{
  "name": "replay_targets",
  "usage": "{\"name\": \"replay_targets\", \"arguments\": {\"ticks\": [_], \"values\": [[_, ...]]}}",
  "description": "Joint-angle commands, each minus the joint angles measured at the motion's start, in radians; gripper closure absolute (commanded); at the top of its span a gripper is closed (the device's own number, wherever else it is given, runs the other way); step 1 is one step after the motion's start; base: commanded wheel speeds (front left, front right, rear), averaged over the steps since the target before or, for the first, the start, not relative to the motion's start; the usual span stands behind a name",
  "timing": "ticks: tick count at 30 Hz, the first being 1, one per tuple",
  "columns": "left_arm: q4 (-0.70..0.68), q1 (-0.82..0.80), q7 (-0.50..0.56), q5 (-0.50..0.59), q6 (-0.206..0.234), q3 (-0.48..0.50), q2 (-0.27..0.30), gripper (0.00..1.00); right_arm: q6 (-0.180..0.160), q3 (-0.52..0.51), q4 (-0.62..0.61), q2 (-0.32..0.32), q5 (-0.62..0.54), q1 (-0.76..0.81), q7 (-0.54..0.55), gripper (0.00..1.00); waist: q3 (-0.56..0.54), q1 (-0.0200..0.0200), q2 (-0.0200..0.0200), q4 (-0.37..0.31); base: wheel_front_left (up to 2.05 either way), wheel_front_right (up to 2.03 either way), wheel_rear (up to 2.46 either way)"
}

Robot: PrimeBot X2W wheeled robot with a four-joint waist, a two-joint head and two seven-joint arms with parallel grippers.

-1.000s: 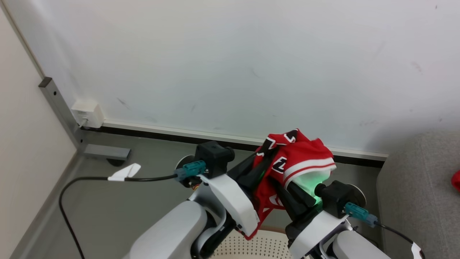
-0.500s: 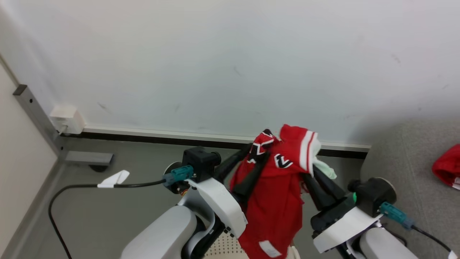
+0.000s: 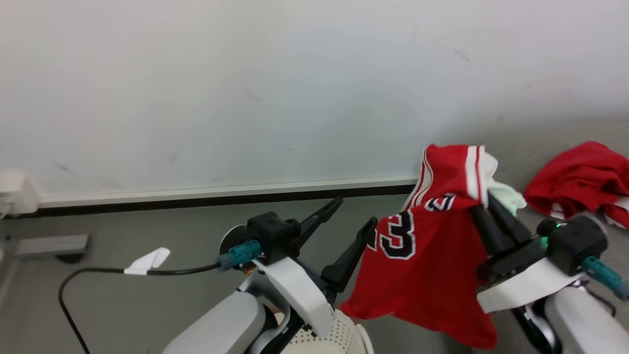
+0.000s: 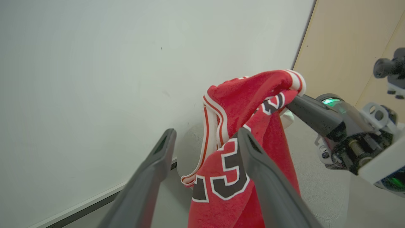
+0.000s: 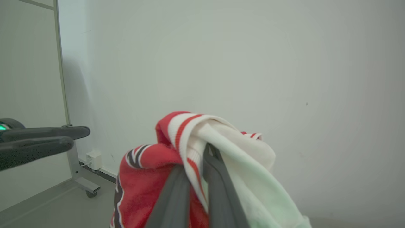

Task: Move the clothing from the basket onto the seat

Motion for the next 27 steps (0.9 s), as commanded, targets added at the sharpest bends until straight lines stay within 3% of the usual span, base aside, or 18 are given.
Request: {"name": "replay_targets", "arguments": {"ticks": [1, 13, 27], "values": [[-0.004, 0.012, -0.005, 0.01, 0.001, -0.001, 0.01, 0.0, -0.002, -0.014, -0.012, -0.012, -0.013, -0.018, -0.002, 1.0, 0.016, 0.0, -0.0001, -0.048, 0.0, 0.0, 0.0], [-0.017, 0.004, -0.028, 0.041, -0.007, -0.027, 0.033, 0.0, -0.002, -0.189, -0.143, -0.089, -0.021, -0.03, -0.002, 1.0, 0.07, 0.0, -0.0001, -0.236, 0.0, 0.0, 0.0], [-0.006, -0.003, -0.061, 0.094, 0.002, -0.053, 0.051, 0.0, -0.002, -0.323, -0.266, -0.053, -0.059, 0.054, 0.009, 1.0, 0.13, 0.0, -0.0001, -0.38, 0.0, 0.0, 0.0]]}}
